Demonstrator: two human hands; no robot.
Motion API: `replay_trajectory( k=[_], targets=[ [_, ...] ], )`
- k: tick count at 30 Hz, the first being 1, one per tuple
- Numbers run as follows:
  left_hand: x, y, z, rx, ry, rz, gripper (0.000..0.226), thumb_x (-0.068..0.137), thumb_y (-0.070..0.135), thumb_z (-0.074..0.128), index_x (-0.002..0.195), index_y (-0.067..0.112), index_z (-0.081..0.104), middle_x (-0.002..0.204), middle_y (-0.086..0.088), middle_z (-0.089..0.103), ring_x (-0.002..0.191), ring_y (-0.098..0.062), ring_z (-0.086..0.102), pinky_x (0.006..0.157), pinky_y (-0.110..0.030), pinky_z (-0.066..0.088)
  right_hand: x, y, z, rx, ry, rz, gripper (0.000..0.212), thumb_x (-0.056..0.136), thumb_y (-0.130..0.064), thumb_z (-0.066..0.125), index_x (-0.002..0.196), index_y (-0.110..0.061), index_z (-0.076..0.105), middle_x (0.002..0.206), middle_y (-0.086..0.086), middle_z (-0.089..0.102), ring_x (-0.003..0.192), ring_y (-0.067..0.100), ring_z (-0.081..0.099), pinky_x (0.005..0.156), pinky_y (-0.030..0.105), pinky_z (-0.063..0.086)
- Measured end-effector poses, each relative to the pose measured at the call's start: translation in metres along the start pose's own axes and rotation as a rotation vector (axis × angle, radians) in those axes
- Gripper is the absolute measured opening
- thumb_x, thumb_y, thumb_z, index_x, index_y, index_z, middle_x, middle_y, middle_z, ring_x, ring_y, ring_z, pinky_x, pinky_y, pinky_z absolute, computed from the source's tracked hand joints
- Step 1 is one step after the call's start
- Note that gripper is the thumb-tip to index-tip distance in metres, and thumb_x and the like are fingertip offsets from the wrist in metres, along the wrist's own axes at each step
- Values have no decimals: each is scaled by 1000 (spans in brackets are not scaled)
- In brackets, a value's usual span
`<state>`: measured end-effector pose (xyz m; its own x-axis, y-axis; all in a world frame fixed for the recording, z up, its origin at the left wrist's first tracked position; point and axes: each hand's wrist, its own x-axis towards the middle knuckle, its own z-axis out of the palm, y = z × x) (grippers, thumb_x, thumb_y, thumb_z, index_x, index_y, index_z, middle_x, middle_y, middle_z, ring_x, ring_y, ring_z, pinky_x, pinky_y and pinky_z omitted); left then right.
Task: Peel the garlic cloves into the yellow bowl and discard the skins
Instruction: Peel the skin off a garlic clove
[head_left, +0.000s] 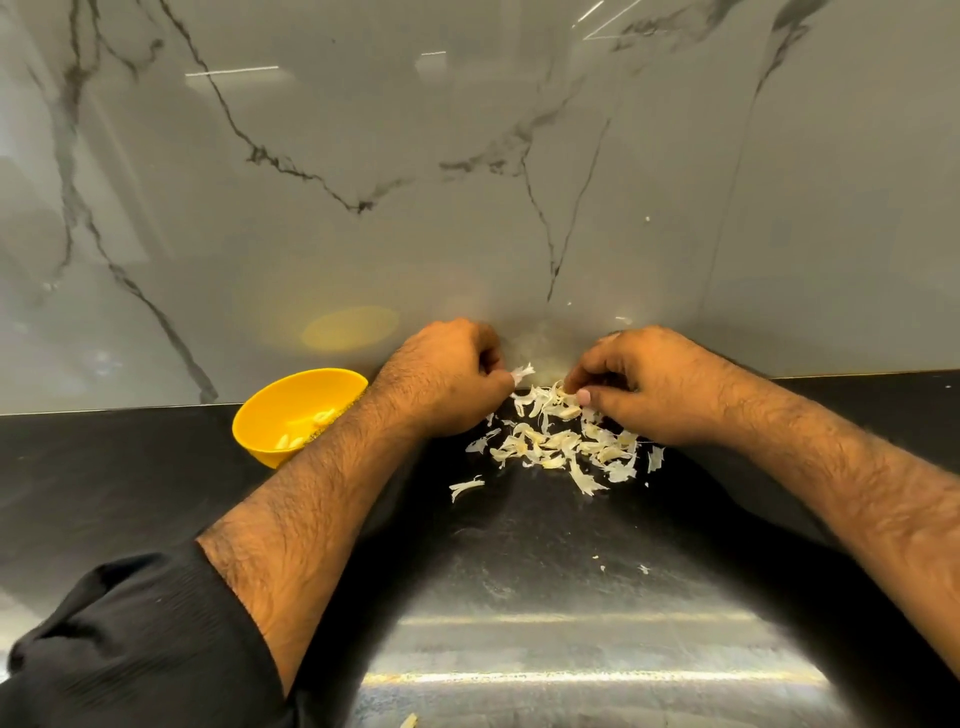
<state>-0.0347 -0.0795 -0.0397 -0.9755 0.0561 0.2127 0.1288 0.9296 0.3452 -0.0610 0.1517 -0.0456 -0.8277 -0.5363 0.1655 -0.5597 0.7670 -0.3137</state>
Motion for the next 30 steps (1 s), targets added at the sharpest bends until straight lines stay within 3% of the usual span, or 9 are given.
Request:
replay_trajectory(
  k=[4, 9, 11, 13, 17, 18, 21, 24, 30],
  targets=[
    [-3, 3, -6, -194, 91, 28, 14, 98, 38, 72, 89, 29, 66, 86, 10, 70, 77, -8, 66, 65, -26, 50, -1, -13, 8, 9, -90, -122, 11, 100, -37, 69, 108, -37, 76, 100, -23, 63, 96, -3, 61, 93, 31, 56],
    [-3, -1, -4, -344, 91, 26, 18, 91, 30, 84, 85, 23, 69, 76, 6, 72, 70, -11, 72, 65, -27, 59, -7, -2, -15, 203, 53, -2, 17, 87, -48, 79, 86, -31, 76, 80, -15, 73, 78, -1, 69, 71, 22, 54],
    [-2, -2, -5, -351, 55, 37, 19, 87, 28, 88, 87, 23, 71, 79, 7, 74, 73, -9, 72, 69, -27, 61, -7, 4, -20, 209, 117, 15, 3, 95, -33, 76, 92, -33, 76, 88, -17, 73, 86, -3, 67, 75, 19, 51],
    [-3, -3, -5, -361, 29, 52, 20, 84, 28, 90, 94, 25, 72, 84, 8, 75, 79, -8, 73, 77, -28, 63, -6, 3, -20, 203, 85, 24, 26, 100, -13, 67, 105, -37, 75, 103, -22, 70, 100, -7, 63, 81, 14, 46],
    [-3, -4, -4, -391, 13, 96, 29, 94, 25, 81, 120, 33, 72, 93, 7, 71, 82, -6, 68, 73, -26, 60, -5, 2, -17, 167, 108, 39, 13, 105, -31, 61, 106, -39, 71, 80, -14, 73, 71, -8, 65, 68, 21, 52],
    [-3, -4, -4, -415, -7, 103, 31, 95, 24, 79, 124, 35, 72, 93, 6, 71, 81, -5, 66, 69, -22, 58, -5, 3, -16, 172, 90, 39, 16, 105, -26, 61, 107, -39, 71, 84, -14, 73, 74, -9, 65, 71, 22, 52],
    [-4, -3, -5, -528, -65, 85, 19, 94, 22, 79, 111, 30, 78, 92, 3, 74, 81, -8, 70, 65, -18, 56, -6, 1, -14, 147, 51, -14, 29, 101, -14, 66, 117, -38, 68, 110, -19, 64, 103, -4, 61, 90, 22, 51],
    [-5, -2, -7, -699, -74, 47, 18, 85, 14, 87, 101, 16, 79, 92, -1, 80, 86, -15, 76, 73, -26, 62, -6, 2, -14, 187, 146, -29, 15, 98, -33, 71, 113, -36, 70, 99, -18, 71, 91, -5, 66, 82, 20, 54],
    [-5, -2, -10, -877, -36, 50, 24, 74, 7, 91, 90, 6, 73, 87, -8, 80, 79, -18, 77, 66, -25, 60, -8, 1, -17, 436, 304, -118, 21, 96, -26, 75, 113, -37, 75, 101, -13, 76, 98, 4, 70, 84, 24, 57]
  ],
)
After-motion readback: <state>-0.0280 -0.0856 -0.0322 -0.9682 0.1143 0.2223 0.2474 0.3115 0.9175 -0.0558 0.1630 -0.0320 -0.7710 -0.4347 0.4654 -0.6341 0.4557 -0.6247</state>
